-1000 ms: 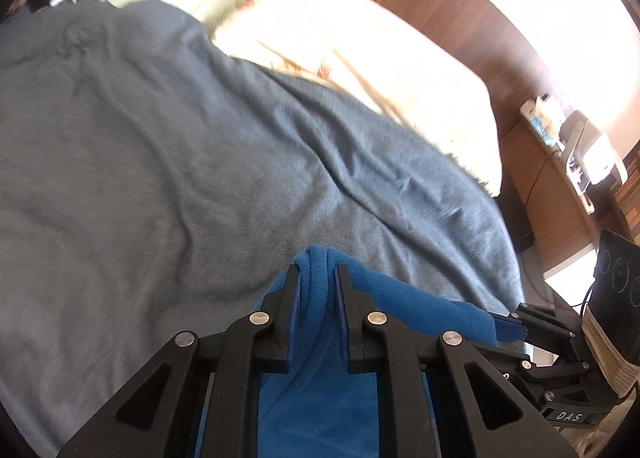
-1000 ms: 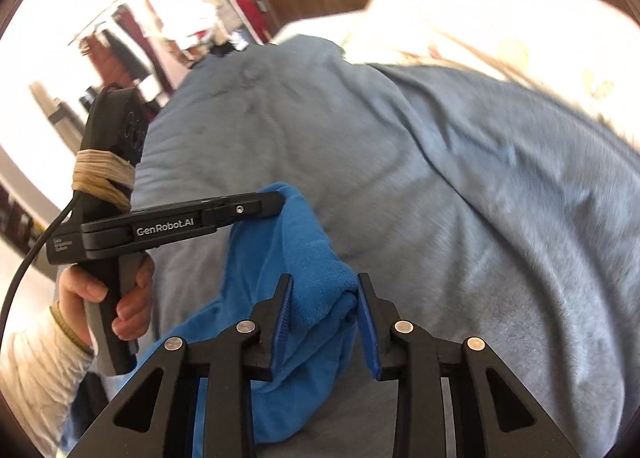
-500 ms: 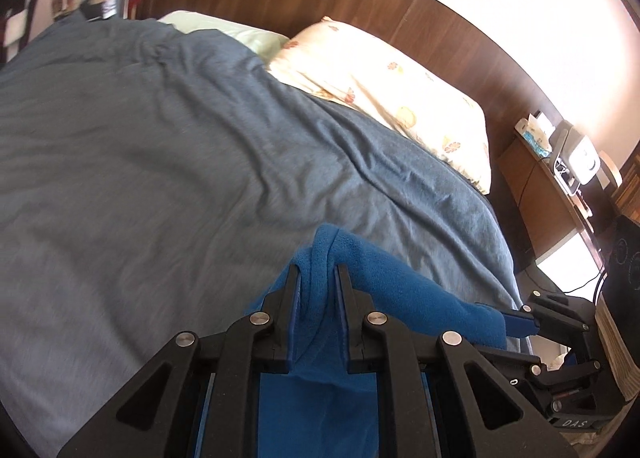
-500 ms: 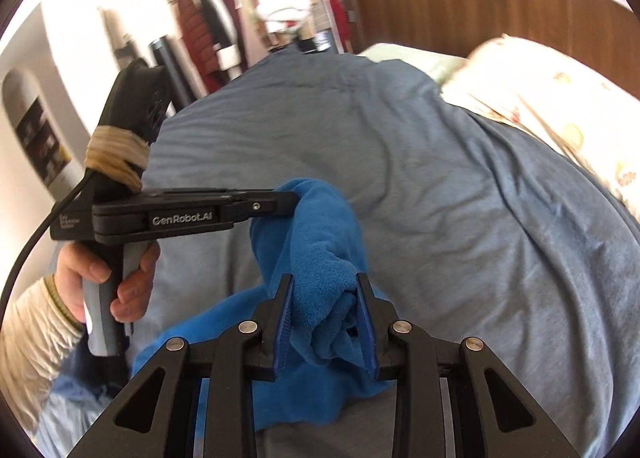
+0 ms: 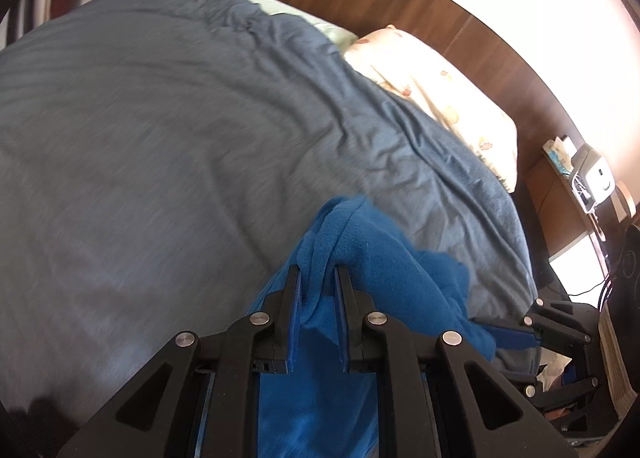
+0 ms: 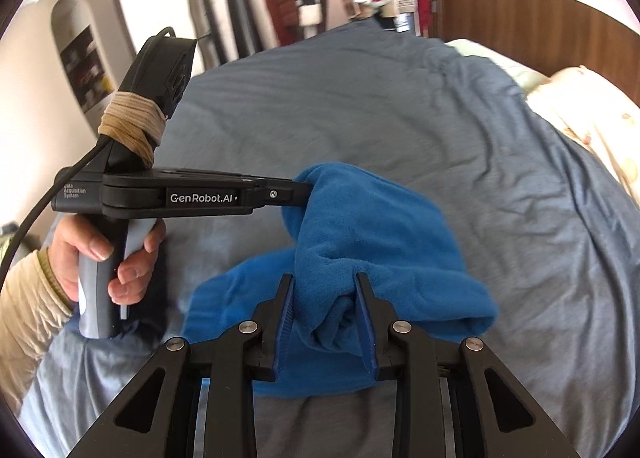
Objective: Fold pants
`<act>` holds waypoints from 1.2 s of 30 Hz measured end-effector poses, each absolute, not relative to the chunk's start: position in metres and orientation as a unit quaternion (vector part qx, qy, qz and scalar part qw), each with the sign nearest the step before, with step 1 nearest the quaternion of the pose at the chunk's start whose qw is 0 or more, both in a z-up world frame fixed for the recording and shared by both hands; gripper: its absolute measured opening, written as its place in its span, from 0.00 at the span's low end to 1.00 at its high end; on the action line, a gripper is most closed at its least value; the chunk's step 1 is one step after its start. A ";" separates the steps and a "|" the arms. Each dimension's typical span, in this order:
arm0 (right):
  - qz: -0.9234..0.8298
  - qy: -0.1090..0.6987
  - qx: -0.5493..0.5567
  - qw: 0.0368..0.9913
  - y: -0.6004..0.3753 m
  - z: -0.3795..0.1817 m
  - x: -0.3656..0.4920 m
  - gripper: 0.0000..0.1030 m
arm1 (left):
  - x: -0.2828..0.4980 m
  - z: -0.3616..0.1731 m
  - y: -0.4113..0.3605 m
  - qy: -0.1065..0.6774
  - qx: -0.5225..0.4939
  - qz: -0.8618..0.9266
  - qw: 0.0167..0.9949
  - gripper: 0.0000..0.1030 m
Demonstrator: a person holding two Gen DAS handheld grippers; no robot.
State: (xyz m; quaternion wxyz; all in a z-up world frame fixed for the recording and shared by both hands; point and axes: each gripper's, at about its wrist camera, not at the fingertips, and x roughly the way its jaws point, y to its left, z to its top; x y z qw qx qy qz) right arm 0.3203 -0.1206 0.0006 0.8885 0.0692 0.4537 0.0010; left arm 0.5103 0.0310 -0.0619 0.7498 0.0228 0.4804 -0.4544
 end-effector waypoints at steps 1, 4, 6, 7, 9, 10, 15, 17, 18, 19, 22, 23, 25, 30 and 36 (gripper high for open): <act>0.009 0.458 0.071 0.886 -0.114 -0.002 0.320 0.28 | 0.508 -0.064 0.040 0.483 0.021 -0.450 0.751 0.16; 0.032 0.468 0.069 0.881 -0.093 -0.007 0.318 0.27 | 0.503 -0.068 0.060 0.487 0.026 -0.438 0.755 0.16; 0.047 0.473 0.067 0.877 -0.079 -0.011 0.317 0.26 | 0.500 -0.070 0.073 0.492 0.029 -0.429 0.757 0.16; 0.054 0.476 0.068 0.875 -0.075 -0.013 0.316 0.26 | 0.498 -0.071 0.081 0.495 0.034 -0.422 0.759 0.16; 0.068 0.482 0.071 0.871 -0.066 -0.015 0.316 0.25 | 0.496 -0.071 0.091 0.495 0.048 -0.409 0.765 0.09; 0.074 0.485 0.069 0.869 -0.061 -0.016 0.316 0.24 | 0.495 -0.070 0.099 0.494 0.060 -0.399 0.770 0.07; 0.134 0.521 0.095 0.838 -0.039 -0.031 0.314 0.06 | 0.497 -0.069 0.121 0.502 0.058 -0.371 0.779 0.07; 0.147 0.537 0.105 0.824 -0.030 -0.038 0.312 0.06 | 0.492 -0.066 0.125 0.506 0.043 -0.368 0.779 0.09; 0.152 0.536 0.106 0.824 -0.027 -0.037 0.310 0.06 | 0.489 -0.065 0.126 0.506 0.033 -0.369 0.779 0.10; 0.149 0.531 0.103 0.828 -0.027 -0.034 0.308 0.06 | 0.486 -0.063 0.128 0.506 0.018 -0.367 0.780 0.12; 0.139 0.510 0.087 0.844 -0.034 -0.020 0.304 0.11 | 0.480 -0.064 0.128 0.521 -0.032 -0.345 0.780 0.31; 0.131 0.503 0.085 0.850 -0.038 -0.016 0.307 0.20 | 0.479 -0.065 0.127 0.525 -0.052 -0.337 0.780 0.31; 0.096 0.478 0.079 0.869 -0.053 -0.005 0.307 0.33 | 0.477 -0.066 0.124 0.531 -0.080 -0.328 0.777 0.32; 0.026 0.448 0.039 0.893 -0.084 -0.014 0.315 0.34 | 0.481 -0.084 0.111 0.551 -0.158 -0.295 0.765 0.38; 0.031 0.534 0.045 0.843 -0.091 -0.073 0.314 0.34 | 0.486 -0.111 0.098 0.582 -0.176 -0.246 0.755 0.42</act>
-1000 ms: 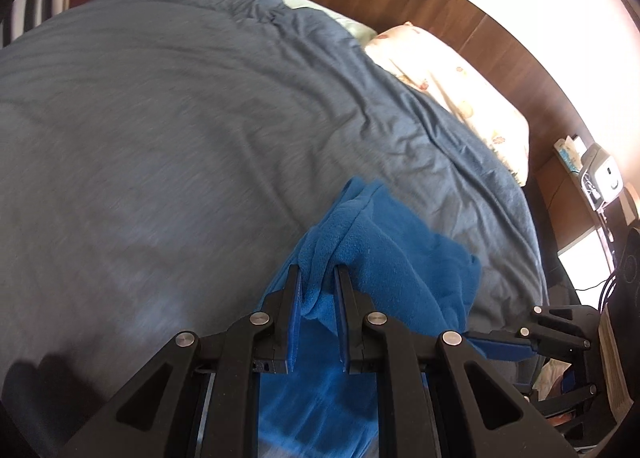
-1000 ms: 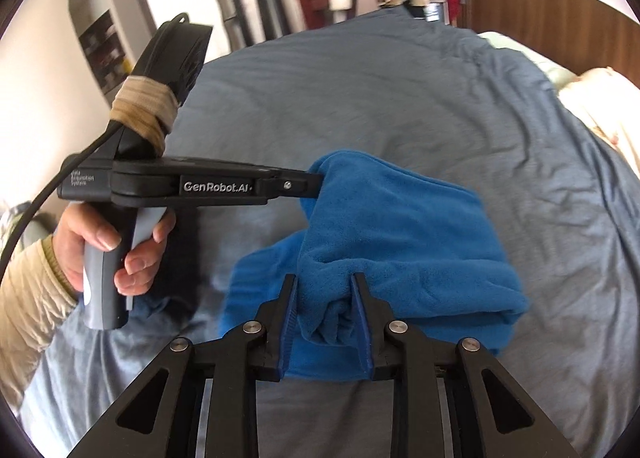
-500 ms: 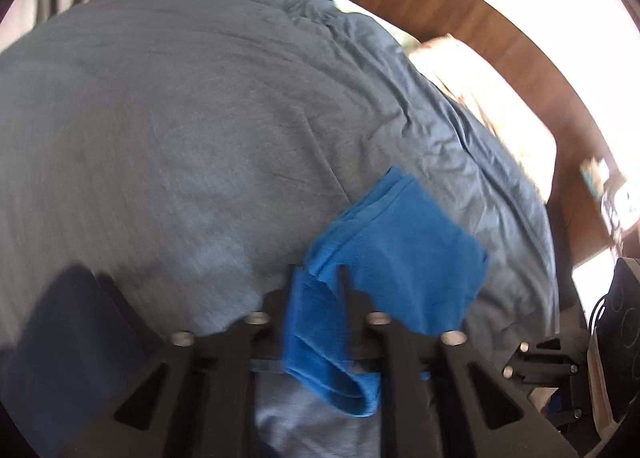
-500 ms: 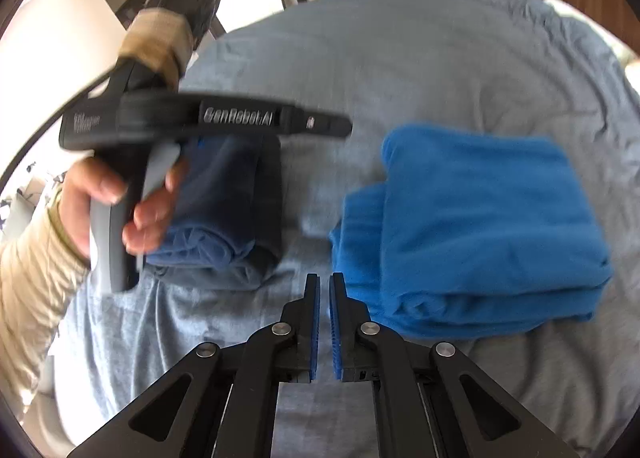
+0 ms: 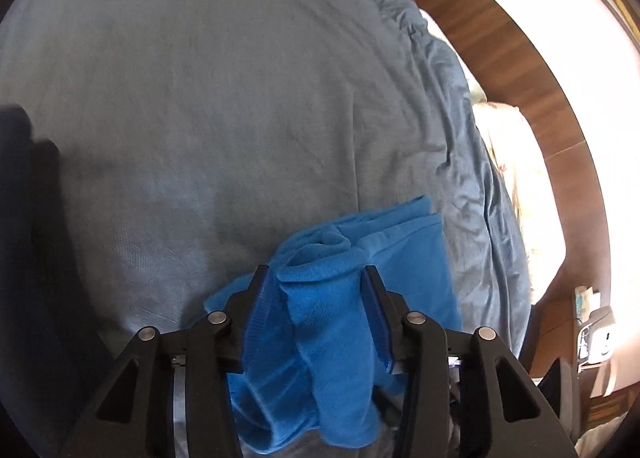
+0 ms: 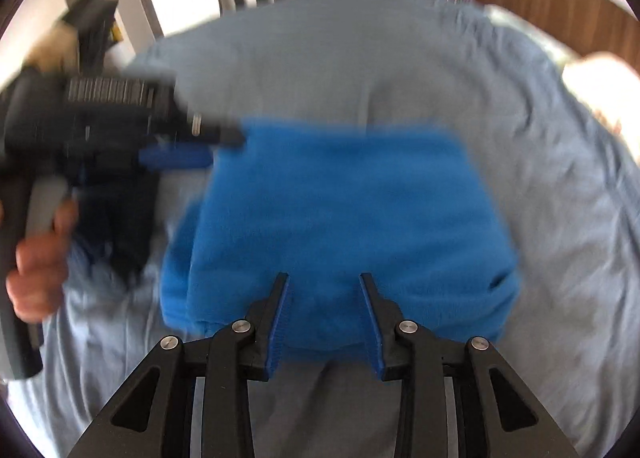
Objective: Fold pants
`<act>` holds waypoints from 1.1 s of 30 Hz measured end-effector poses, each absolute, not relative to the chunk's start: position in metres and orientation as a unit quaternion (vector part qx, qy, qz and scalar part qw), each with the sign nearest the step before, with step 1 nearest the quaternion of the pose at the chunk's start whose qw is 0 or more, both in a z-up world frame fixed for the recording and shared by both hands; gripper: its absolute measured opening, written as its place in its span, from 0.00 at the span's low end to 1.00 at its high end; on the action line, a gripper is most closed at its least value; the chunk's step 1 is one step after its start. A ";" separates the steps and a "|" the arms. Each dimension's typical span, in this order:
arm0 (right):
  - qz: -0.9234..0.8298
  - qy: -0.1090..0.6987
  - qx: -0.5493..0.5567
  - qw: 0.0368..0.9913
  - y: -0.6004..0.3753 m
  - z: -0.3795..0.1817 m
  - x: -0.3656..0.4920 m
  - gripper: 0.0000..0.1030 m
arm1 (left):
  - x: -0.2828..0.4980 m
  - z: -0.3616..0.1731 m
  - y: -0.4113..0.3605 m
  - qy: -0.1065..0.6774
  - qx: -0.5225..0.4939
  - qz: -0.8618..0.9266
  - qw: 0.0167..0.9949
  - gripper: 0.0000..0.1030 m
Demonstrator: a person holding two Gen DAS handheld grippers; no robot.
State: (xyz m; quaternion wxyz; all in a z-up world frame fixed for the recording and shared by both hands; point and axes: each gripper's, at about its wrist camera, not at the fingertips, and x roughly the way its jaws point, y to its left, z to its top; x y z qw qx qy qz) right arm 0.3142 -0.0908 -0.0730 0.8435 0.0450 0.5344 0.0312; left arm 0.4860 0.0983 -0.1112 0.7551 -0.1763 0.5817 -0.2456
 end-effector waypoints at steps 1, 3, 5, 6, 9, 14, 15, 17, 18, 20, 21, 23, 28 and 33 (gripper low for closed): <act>0.031 0.537 0.045 0.842 -0.090 -0.077 0.312 0.34 | 0.485 -0.114 0.094 0.583 -0.173 -0.249 0.754 0.42; 0.033 0.531 0.032 0.846 -0.086 -0.080 0.308 0.34 | 0.485 -0.118 0.090 0.583 -0.167 -0.245 0.757 0.42; 0.035 0.529 0.026 0.847 -0.085 -0.081 0.309 0.34 | 0.487 -0.125 0.089 0.586 -0.174 -0.243 0.753 0.40; 0.036 0.530 0.027 0.847 -0.085 -0.081 0.310 0.34 | 0.487 -0.127 0.089 0.584 -0.178 -0.242 0.754 0.31; 0.039 0.531 0.036 0.846 -0.087 -0.080 0.312 0.34 | 0.485 -0.123 0.091 0.577 -0.182 -0.252 0.755 0.22; 0.055 0.533 0.038 0.843 -0.083 -0.075 0.309 0.34 | 0.474 -0.097 0.105 0.566 -0.183 -0.259 0.761 0.21; 0.063 0.532 0.045 0.843 -0.081 -0.071 0.309 0.34 | 0.474 -0.094 0.108 0.568 -0.174 -0.253 0.764 0.21; 0.079 0.529 0.050 0.844 -0.074 -0.066 0.307 0.34 | 0.476 -0.092 0.113 0.570 -0.156 -0.243 0.769 0.21; 0.087 0.528 0.054 0.843 -0.069 -0.063 0.308 0.34 | 0.478 -0.093 0.116 0.575 -0.146 -0.233 0.771 0.21; 0.102 0.528 0.057 0.841 -0.059 -0.063 0.310 0.34 | 0.482 -0.099 0.117 0.580 -0.117 -0.216 0.776 0.21; 0.107 0.528 0.057 0.841 -0.056 -0.063 0.310 0.34 | 0.483 -0.103 0.116 0.584 -0.108 -0.210 0.776 0.21; 0.114 0.529 0.061 0.839 -0.047 -0.066 0.311 0.34 | 0.486 -0.114 0.118 0.592 -0.106 -0.199 0.774 0.21; 0.122 0.547 0.068 0.826 -0.041 -0.072 0.312 0.34 | 0.483 -0.123 0.112 0.590 -0.077 -0.167 0.786 0.35; 0.112 0.544 0.097 0.826 -0.066 -0.051 0.303 0.34 | 0.461 -0.090 0.103 0.546 -0.005 -0.136 0.827 0.50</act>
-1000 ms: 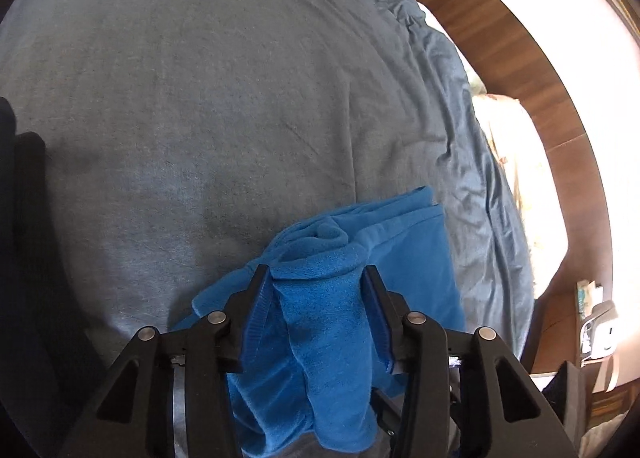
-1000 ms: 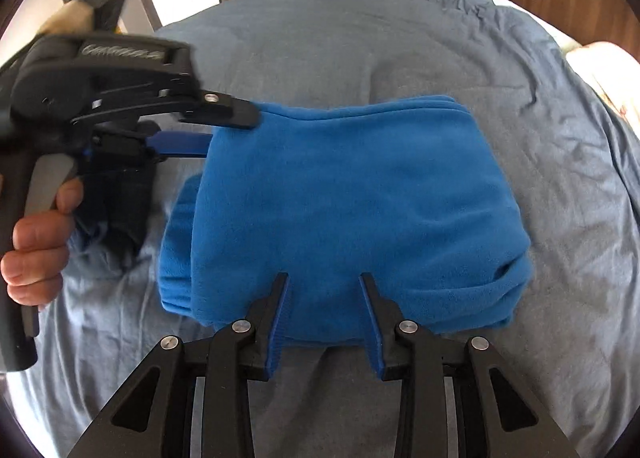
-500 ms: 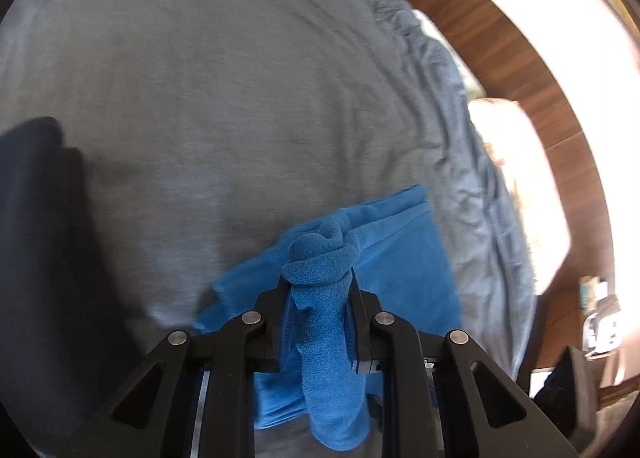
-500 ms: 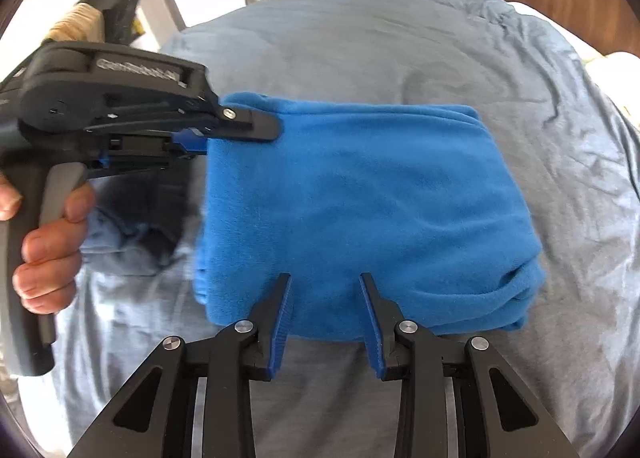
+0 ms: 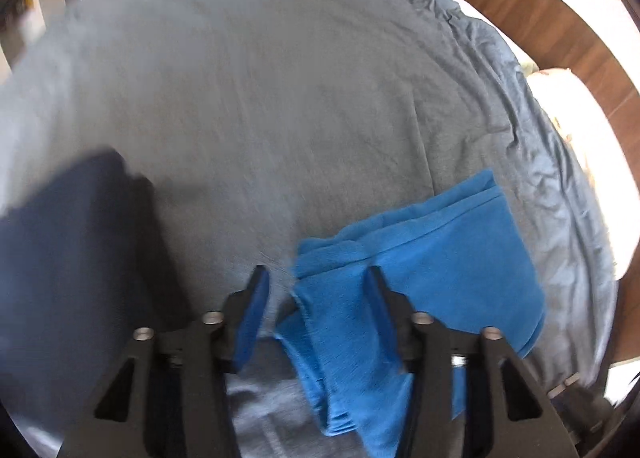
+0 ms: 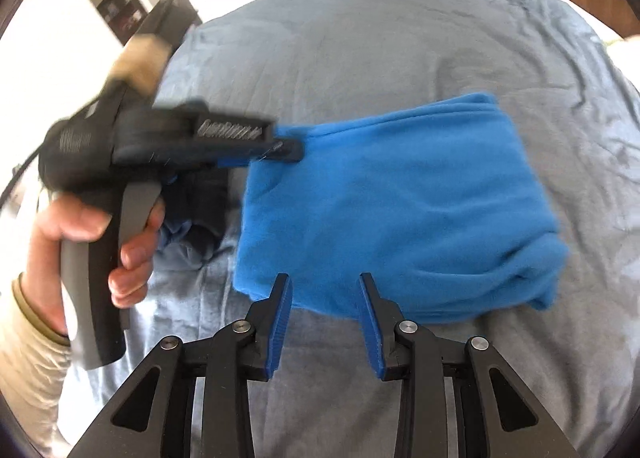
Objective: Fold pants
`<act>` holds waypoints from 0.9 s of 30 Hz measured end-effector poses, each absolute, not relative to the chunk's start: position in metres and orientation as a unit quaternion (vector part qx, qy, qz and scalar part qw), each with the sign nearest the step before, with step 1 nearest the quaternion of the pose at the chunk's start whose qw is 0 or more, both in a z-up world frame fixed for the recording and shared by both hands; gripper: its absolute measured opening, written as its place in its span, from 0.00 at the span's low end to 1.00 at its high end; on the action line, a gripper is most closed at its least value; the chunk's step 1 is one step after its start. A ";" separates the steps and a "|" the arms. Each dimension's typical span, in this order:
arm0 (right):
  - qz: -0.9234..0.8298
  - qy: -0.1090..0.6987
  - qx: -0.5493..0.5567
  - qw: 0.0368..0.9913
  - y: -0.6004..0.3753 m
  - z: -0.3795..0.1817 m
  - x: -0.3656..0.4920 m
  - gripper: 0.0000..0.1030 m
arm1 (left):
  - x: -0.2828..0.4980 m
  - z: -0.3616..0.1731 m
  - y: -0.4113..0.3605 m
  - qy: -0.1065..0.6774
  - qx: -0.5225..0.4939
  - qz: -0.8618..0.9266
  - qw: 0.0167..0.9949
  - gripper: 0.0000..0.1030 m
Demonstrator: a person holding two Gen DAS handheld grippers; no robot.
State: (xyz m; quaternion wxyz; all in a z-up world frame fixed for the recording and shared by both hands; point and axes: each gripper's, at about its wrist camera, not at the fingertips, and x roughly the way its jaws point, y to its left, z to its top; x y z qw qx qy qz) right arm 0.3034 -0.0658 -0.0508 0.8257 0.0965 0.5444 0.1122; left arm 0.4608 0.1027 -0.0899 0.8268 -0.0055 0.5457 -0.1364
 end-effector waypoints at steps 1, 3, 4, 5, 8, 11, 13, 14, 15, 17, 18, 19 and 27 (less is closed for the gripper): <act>0.099 0.535 0.101 0.833 -0.075 -0.044 0.301 0.34 | 0.457 -0.082 0.101 0.536 0.007 -0.136 0.833 0.51; 0.076 0.517 0.105 0.846 -0.092 -0.031 0.296 0.39 | 0.449 -0.066 0.093 0.521 0.019 -0.152 0.840 0.51; 0.061 0.507 0.112 0.853 -0.103 -0.023 0.293 0.40 | 0.448 -0.059 0.089 0.516 0.026 -0.162 0.841 0.51; 0.043 0.497 0.120 0.858 -0.114 -0.017 0.290 0.40 | 0.448 -0.052 0.084 0.509 0.035 -0.173 0.842 0.51; -0.015 0.479 0.140 0.866 -0.147 -0.010 0.282 0.40 | 0.452 -0.041 0.055 0.493 0.067 -0.206 0.842 0.52; -0.029 0.495 0.116 0.861 -0.168 -0.024 0.285 0.40 | 0.462 -0.043 0.021 0.487 0.106 -0.228 0.837 0.52; -0.020 0.505 0.097 0.858 -0.176 -0.035 0.285 0.40 | 0.469 -0.046 -0.005 0.476 0.132 -0.249 0.833 0.52; -0.012 0.511 0.083 0.855 -0.179 -0.043 0.286 0.40 | 0.473 -0.048 -0.017 0.472 0.143 -0.257 0.831 0.52; -0.001 0.515 0.068 0.854 -0.180 -0.049 0.287 0.40 | 0.477 -0.050 -0.029 0.470 0.154 -0.263 0.828 0.52; 0.017 0.524 0.042 0.850 -0.183 -0.061 0.287 0.40 | 0.484 -0.055 -0.051 0.466 0.179 -0.274 0.822 0.51; 0.032 0.531 0.032 0.846 -0.185 -0.066 0.287 0.40 | 0.487 -0.058 -0.060 0.464 0.189 -0.277 0.820 0.51; 0.040 0.531 0.029 0.846 -0.187 -0.070 0.286 0.40 | 0.491 -0.061 -0.067 0.464 0.197 -0.280 0.817 0.51; 0.112 0.537 0.014 0.836 -0.209 -0.092 0.299 0.40 | 0.524 -0.090 -0.108 0.511 0.210 -0.287 0.783 0.51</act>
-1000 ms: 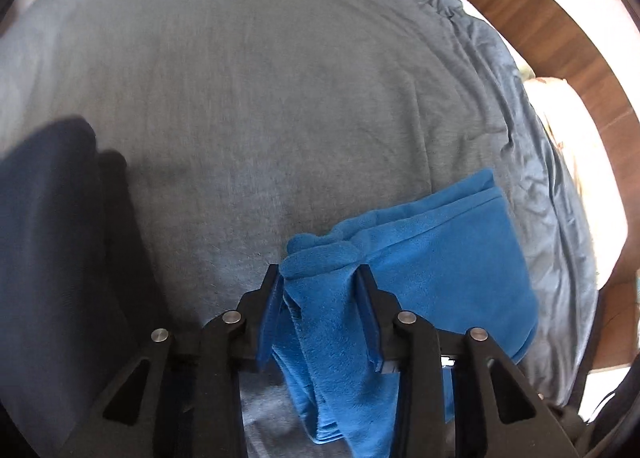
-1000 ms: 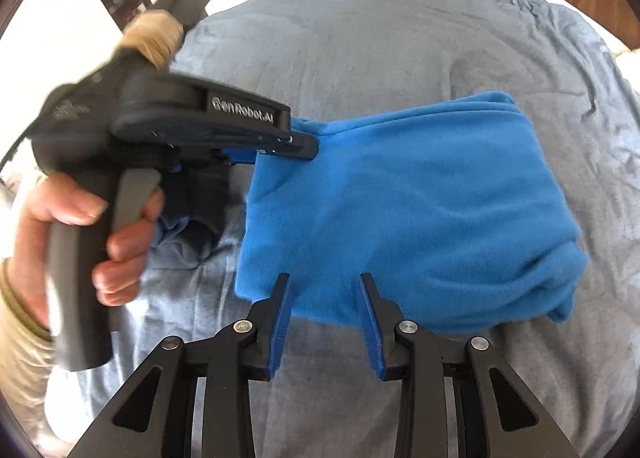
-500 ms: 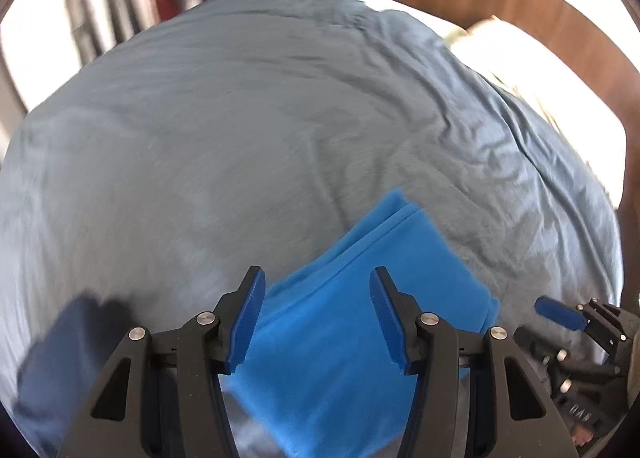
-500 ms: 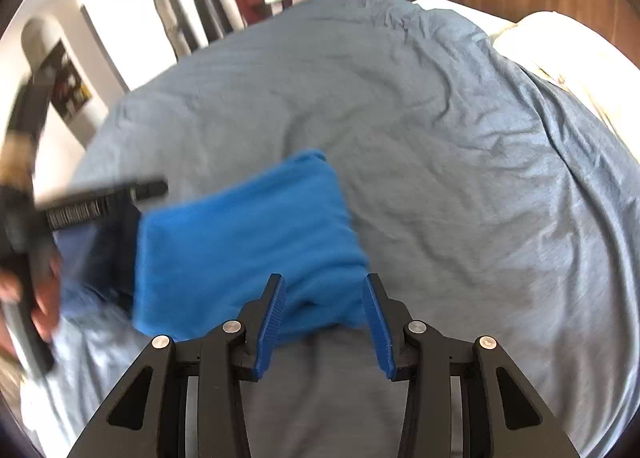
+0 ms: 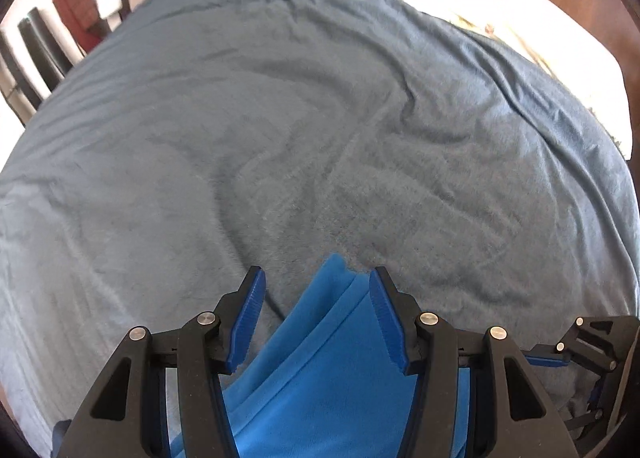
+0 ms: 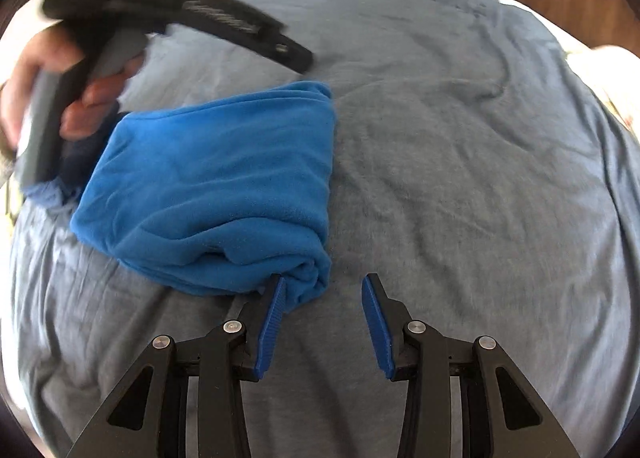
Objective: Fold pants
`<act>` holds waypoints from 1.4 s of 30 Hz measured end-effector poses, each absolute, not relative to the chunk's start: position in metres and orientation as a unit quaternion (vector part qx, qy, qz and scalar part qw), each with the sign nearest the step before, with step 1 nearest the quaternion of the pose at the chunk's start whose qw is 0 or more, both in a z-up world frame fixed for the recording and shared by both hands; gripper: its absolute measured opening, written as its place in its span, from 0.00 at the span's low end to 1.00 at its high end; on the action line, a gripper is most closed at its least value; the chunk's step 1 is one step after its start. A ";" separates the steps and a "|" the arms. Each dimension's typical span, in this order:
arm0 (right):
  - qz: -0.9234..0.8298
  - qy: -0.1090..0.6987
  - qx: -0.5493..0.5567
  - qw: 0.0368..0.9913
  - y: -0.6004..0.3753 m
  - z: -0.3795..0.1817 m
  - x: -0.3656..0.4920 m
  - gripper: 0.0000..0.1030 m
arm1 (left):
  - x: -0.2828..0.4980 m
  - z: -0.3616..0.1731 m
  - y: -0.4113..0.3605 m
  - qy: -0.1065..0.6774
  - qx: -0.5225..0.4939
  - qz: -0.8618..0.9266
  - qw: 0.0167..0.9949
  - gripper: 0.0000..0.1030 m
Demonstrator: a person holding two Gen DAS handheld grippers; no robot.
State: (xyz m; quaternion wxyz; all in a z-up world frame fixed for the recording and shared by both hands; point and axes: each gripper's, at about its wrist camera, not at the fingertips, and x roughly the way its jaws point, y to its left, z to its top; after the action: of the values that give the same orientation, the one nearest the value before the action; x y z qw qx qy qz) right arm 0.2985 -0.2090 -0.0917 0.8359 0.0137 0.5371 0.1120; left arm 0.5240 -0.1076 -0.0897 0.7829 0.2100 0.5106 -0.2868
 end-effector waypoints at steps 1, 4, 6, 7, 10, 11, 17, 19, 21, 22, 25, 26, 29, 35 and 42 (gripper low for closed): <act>0.127 0.544 0.014 0.829 -0.210 -0.094 0.300 0.40 | 0.525 -0.093 -0.111 0.516 0.214 -0.289 0.778 0.51; 0.157 0.540 -0.006 0.827 -0.212 -0.095 0.308 0.40 | 0.532 -0.105 -0.118 0.533 0.221 -0.291 0.763 0.51; 0.181 0.536 -0.019 0.825 -0.211 -0.097 0.315 0.40 | 0.538 -0.110 -0.123 0.543 0.227 -0.292 0.754 0.51; 0.192 0.536 -0.021 0.822 -0.210 -0.098 0.318 0.40 | 0.541 -0.113 -0.124 0.548 0.229 -0.292 0.750 0.51; 0.213 0.534 -0.036 0.817 -0.206 -0.104 0.326 0.39 | 0.550 -0.126 -0.129 0.568 0.242 -0.297 0.728 0.51; 0.220 0.533 -0.038 0.816 -0.204 -0.104 0.328 0.34 | 0.552 -0.130 -0.131 0.573 0.246 -0.297 0.723 0.51; 0.230 0.545 -0.009 0.806 -0.204 -0.118 0.341 0.16 | 0.554 -0.142 -0.134 0.598 0.229 -0.314 0.701 0.18; 0.222 0.543 -0.015 0.810 -0.202 -0.116 0.340 0.12 | 0.551 -0.140 -0.133 0.590 0.230 -0.312 0.709 0.16; 0.206 0.548 -0.018 0.810 -0.199 -0.110 0.336 0.10 | 0.547 -0.135 -0.130 0.576 0.233 -0.308 0.721 0.16; 0.199 0.549 -0.009 0.812 -0.200 -0.106 0.334 0.09 | 0.544 -0.133 -0.128 0.571 0.232 -0.307 0.726 0.15; 0.168 0.559 0.018 0.812 -0.201 -0.097 0.324 0.08 | 0.533 -0.128 -0.126 0.552 0.236 -0.301 0.741 0.15; 0.157 0.563 0.024 0.811 -0.201 -0.097 0.321 0.08 | 0.530 -0.127 -0.126 0.548 0.237 -0.300 0.744 0.15; 0.129 0.576 0.039 0.806 -0.197 -0.098 0.312 0.07 | 0.524 -0.125 -0.126 0.538 0.245 -0.301 0.748 0.15; 0.105 0.595 0.040 0.796 -0.195 -0.104 0.302 0.07 | 0.525 -0.121 -0.124 0.534 0.245 -0.296 0.753 0.14; 0.077 0.626 0.072 0.773 -0.214 -0.119 0.285 0.01 | 0.518 -0.118 -0.127 0.505 0.271 -0.290 0.767 0.14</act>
State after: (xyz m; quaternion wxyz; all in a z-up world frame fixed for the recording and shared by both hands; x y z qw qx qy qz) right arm 0.2848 -0.2143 -0.1193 0.7726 0.0720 0.6260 0.0772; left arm 0.5182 -0.1268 -0.1183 0.7666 0.2708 0.5050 -0.2898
